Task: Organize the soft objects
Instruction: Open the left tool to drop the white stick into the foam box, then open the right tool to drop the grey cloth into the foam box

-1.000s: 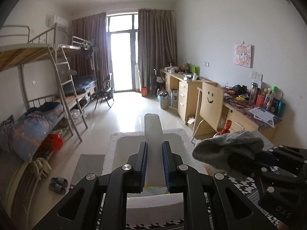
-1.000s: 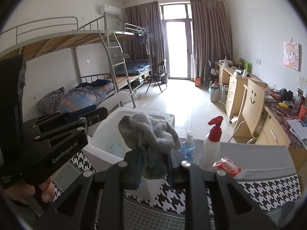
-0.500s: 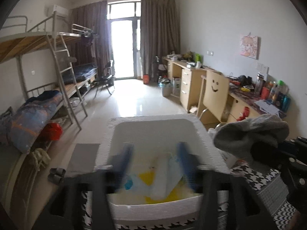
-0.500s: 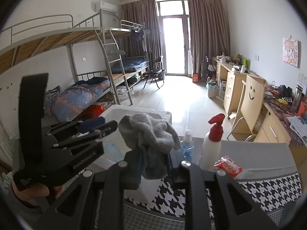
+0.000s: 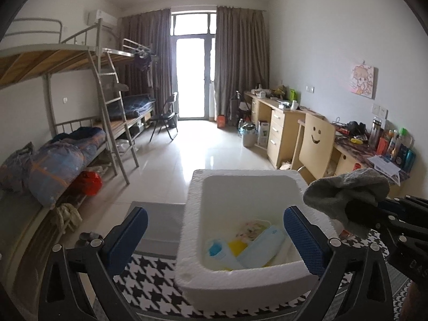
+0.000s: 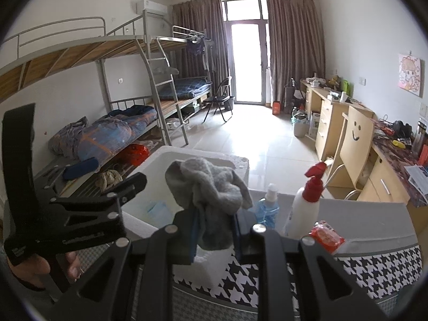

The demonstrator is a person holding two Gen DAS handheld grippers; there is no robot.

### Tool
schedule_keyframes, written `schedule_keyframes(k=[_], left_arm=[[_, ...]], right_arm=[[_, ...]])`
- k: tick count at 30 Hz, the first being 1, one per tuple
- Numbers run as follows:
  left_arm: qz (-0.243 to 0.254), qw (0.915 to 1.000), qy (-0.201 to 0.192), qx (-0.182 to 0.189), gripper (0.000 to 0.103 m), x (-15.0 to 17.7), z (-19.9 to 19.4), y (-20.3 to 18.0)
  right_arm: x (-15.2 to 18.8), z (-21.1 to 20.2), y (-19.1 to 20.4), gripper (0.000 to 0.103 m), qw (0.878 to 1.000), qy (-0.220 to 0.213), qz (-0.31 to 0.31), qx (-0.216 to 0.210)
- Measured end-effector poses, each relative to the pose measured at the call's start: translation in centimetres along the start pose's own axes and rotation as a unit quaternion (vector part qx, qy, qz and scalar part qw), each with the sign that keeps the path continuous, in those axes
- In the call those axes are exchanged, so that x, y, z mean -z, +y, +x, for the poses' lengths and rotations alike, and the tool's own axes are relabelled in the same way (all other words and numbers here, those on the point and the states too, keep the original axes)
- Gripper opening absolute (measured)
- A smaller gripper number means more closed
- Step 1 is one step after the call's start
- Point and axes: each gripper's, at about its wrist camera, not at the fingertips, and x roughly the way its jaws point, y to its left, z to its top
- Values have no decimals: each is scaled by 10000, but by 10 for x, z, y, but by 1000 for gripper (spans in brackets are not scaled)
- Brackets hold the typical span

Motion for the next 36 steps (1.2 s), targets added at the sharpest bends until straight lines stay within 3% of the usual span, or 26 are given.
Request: schedule_keyframes(k=[27,33,35,36], left_arm=[[-221,9989,-198,-360,102,28,-50,53],[-299,9988,-178,-357,102,33,-52,59],[-298,9987,-187,-363,102,34,-53,62],[-296,9988,-191,-351,102,34,-54,61]], right_arm=[[-7,47,22,25,9987,463,73,-207],[-4,58,24,47,9979,617,74,-181],[-2,60,26,67,9978,654,18,-135],[-2,59,26,70,9978,650,16,-119]])
